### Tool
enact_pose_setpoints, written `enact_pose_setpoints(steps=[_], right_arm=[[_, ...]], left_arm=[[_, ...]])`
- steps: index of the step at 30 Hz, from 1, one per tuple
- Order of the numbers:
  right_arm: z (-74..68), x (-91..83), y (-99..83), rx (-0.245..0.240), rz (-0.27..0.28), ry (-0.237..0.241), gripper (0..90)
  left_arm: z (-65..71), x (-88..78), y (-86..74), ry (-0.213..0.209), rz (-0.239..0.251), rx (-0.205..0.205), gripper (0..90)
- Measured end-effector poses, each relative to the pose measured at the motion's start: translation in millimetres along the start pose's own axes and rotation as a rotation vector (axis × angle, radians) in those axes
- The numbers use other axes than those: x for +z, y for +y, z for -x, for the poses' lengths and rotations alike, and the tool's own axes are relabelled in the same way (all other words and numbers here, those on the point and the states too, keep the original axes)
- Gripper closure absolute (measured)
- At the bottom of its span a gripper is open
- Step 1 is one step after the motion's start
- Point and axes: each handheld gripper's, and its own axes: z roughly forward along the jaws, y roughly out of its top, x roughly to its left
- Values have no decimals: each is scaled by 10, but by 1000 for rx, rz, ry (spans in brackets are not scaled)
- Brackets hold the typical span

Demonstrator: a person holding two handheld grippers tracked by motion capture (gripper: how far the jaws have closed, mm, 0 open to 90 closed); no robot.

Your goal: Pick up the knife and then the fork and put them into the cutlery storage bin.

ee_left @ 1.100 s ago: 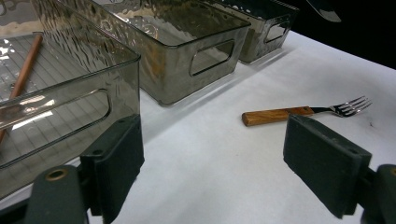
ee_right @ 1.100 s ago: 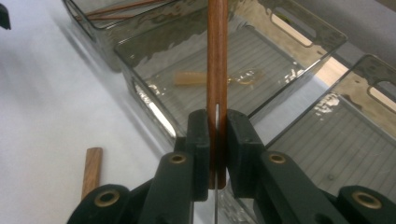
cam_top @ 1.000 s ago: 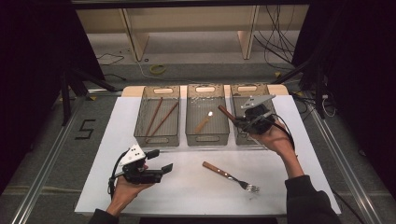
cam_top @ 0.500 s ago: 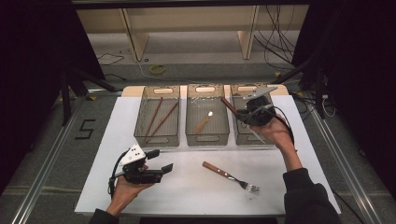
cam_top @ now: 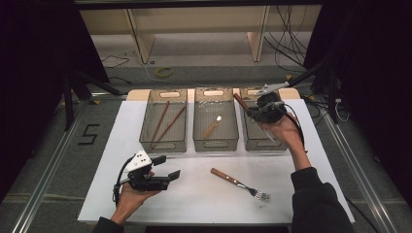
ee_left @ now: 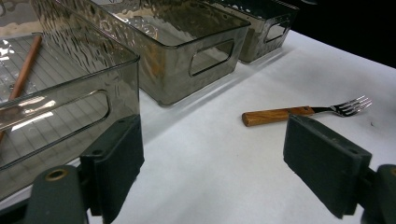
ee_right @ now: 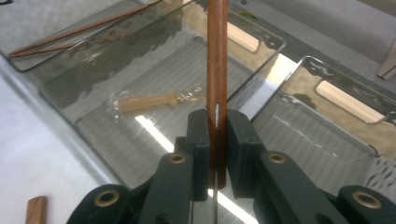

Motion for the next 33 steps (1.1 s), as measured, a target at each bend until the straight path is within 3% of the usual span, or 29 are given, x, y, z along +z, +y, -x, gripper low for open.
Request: enact_pose_setpoints(steps=[17, 33], right_arm=[[212, 149, 123, 74, -11, -52, 811], [399, 279, 108, 147, -29, -95, 811]], left_arm=[[0, 5, 0, -1, 0, 4, 195], [1, 7, 1, -1, 1, 2, 194]])
